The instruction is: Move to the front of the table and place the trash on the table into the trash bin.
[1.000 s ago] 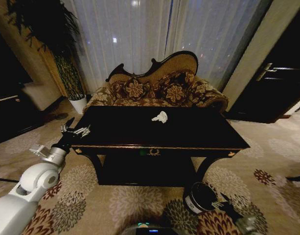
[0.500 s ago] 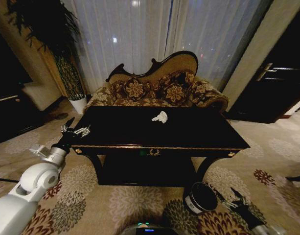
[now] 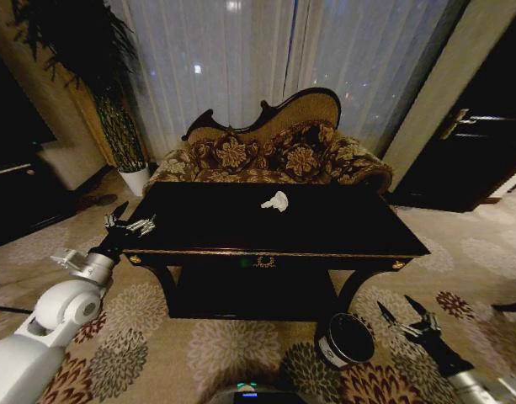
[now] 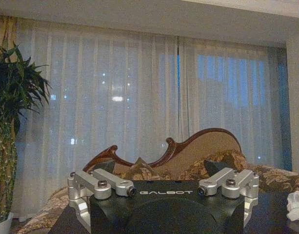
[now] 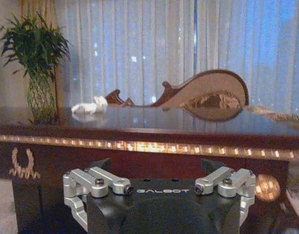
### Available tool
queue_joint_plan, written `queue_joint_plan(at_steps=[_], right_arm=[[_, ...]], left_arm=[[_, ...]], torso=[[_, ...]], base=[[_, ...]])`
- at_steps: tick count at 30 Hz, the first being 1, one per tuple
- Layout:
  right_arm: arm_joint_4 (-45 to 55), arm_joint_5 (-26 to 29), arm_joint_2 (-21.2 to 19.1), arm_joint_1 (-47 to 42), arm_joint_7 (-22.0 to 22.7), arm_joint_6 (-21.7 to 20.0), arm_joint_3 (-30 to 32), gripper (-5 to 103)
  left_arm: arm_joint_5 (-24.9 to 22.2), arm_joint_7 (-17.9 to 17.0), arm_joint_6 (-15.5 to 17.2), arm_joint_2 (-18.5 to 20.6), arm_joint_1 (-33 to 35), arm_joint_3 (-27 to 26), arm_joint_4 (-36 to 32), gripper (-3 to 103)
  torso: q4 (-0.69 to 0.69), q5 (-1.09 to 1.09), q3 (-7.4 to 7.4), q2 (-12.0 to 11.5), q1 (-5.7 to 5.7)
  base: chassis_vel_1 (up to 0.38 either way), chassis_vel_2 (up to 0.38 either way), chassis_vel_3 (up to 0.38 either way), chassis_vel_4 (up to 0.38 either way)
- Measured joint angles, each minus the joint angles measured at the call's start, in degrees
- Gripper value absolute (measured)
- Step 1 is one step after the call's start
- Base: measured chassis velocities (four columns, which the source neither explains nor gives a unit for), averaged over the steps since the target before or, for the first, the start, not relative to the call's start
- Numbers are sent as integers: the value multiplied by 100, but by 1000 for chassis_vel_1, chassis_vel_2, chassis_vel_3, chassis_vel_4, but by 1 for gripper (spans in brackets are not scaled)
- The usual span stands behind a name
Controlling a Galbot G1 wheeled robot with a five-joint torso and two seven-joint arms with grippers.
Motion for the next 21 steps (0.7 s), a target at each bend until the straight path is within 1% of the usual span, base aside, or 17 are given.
queue_joint_plan(at_steps=[2,3,7,8,11,14,18,21], right_arm=[[157,31,-100,80,145,-102,39,100],[157,31,-100,80,145,-102,39,100],[428,107,-422,445,650,-410,45,100],[428,107,-422,445,650,-410,45,100],[565,197,-722,713,927,-645,68,100],[603,193,-816,795,1003,-708,55,100],[815,107,-1010,1006,1218,-906,-79,100],[944,-11,-1304,1279,1437,-1095,-321,100]], left_arm=[[0,0,0,0,0,0,0,100],[0,0,0,0,0,0,0,100],[0,0,0,0,0,0,0,100],[0,0,0,0,0,0,0,100],[0,0,0,0,0,0,0,100],[0,0,0,0,0,0,0,100],[0,0,0,0,0,0,0,100],[0,0,0,0,0,0,0,100]], torso=[[0,-1,0,0,0],[0,-1,0,0,0],[1,0,0,0,0],[1,0,0,0,0],[2,-1,0,0,1],[1,-1,0,0,1],[1,1,1,0,1],[1,0,1,0,0]], base=[[0,0,0,0],[0,0,0,0],[0,0,0,0],[0,0,0,0],[0,0,0,0],[0,0,0,0],[0,0,0,0],[0,0,0,0]])
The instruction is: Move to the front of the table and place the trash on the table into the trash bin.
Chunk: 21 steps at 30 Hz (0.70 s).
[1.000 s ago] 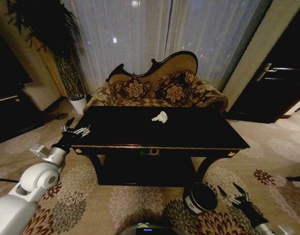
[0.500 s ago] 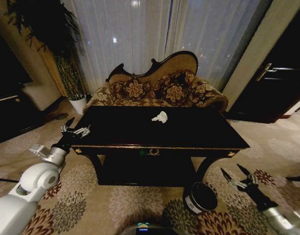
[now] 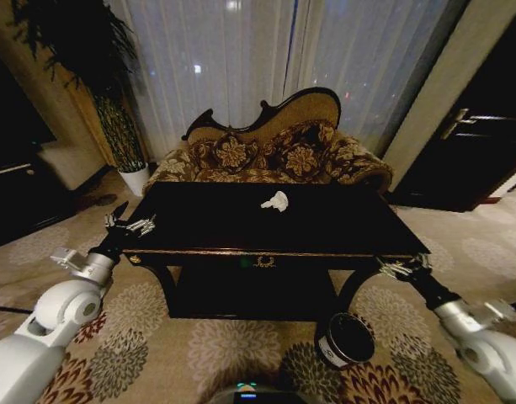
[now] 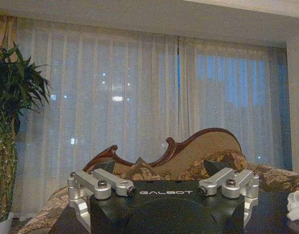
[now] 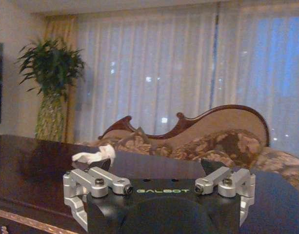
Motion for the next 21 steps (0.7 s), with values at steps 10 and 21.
queue_joint_plan(at_steps=[10,21], right_arm=[[-43,160,-880,1301,438,-365,-1057,100],[-595,365,-1761,3113,1001,-775,-2962,100]], left_arm=[[0,0,0,0,0,0,0,100],[0,0,0,0,0,0,0,100]], torso=[[0,0,0,0,1],[0,-1,0,0,1]], base=[[0,0,0,0],[0,0,0,0]])
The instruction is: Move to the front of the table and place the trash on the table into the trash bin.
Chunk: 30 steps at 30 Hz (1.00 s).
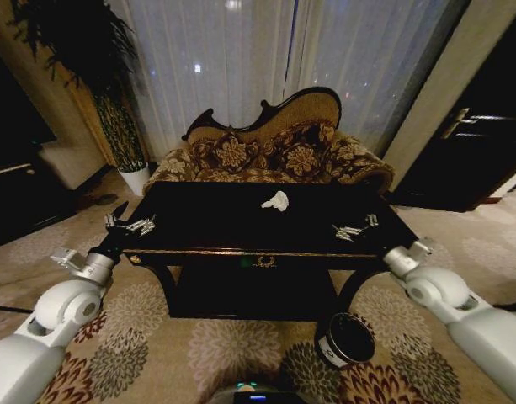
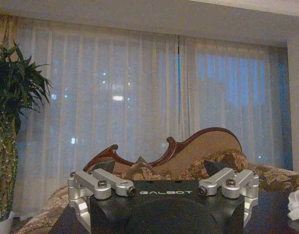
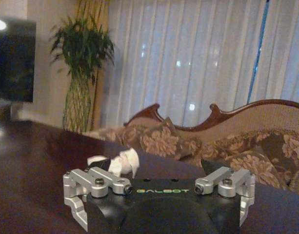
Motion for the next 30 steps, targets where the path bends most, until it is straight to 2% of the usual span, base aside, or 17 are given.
queue_joint_plan(at_steps=[12,15,17,22,23,24,27,30], right_arm=[[-290,16,-742,754,37,-161,-793,100],[-411,40,-824,961,6,-202,-1030,100],[-491,47,-828,1168,-24,-221,-1267,100],[-989,132,-472,2947,-29,-334,-2949,100],[-989,132,-472,2947,-29,-334,-2949,100],[-1066,136,-407,3224,-27,-344,-3205,100],[-1333,126,-216,3911,-41,-366,-3961,100],[-1474,115,-116,4202,-62,-374,-4297,100]], left_arm=[[0,0,0,0,0,0,0,100],[0,0,0,0,0,0,0,100],[0,0,0,0,0,0,0,100],[0,1,0,0,0,0,0,100],[0,1,0,0,0,0,0,100],[0,1,0,0,0,0,0,100],[0,0,0,0,0,0,0,100],[0,0,0,0,0,0,0,100]], torso=[[0,1,0,1,0],[-1,1,-1,1,-1],[-1,1,-1,2,-1],[1,3,0,1,0],[1,3,0,1,0],[4,-2,0,1,0],[2,1,0,1,0],[1,-2,0,1,0]], base=[[0,0,0,0],[0,0,0,0],[0,0,0,0],[0,0,0,0],[0,0,0,0],[0,0,0,0],[0,0,0,0],[0,0,0,0]])
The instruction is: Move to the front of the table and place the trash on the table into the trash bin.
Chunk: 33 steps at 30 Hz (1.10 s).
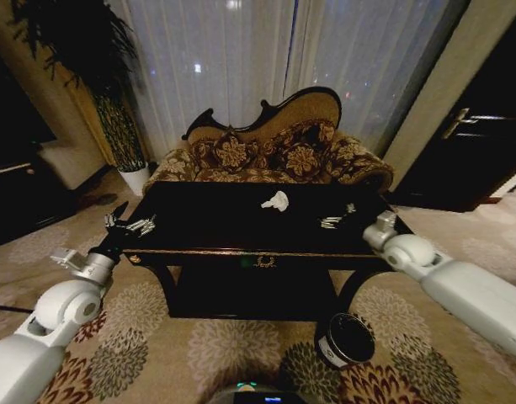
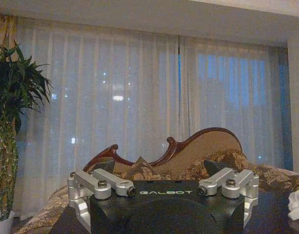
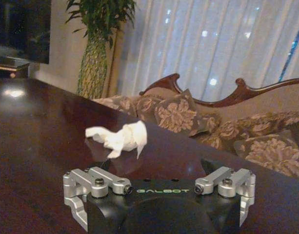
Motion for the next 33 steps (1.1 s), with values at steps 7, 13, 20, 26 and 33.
queue_joint_plan(at_steps=[7,13,20,26,33], right_arm=[[-482,-115,183,700,-140,32,-758,100],[-770,-31,387,1754,-185,40,-1723,100],[-1007,23,719,2323,-181,28,-2458,100],[-1249,23,1124,2514,-158,-41,-2706,100],[-1715,76,1642,2813,-145,-60,-2961,100]], left_arm=[[0,0,0,0,0,0,0,100],[0,1,0,0,0,0,0,100],[0,1,0,0,0,0,0,100],[0,0,0,0,0,0,0,100],[0,0,0,0,0,0,0,100]], torso=[[-3,4,0,0,0],[0,0,0,0,0],[-1,3,0,-1,0],[-2,2,0,0,-1],[0,1,0,-1,-1]], base=[[0,0,0,0],[0,0,0,0],[0,0,0,0],[0,0,0,0],[0,0,0,0]])
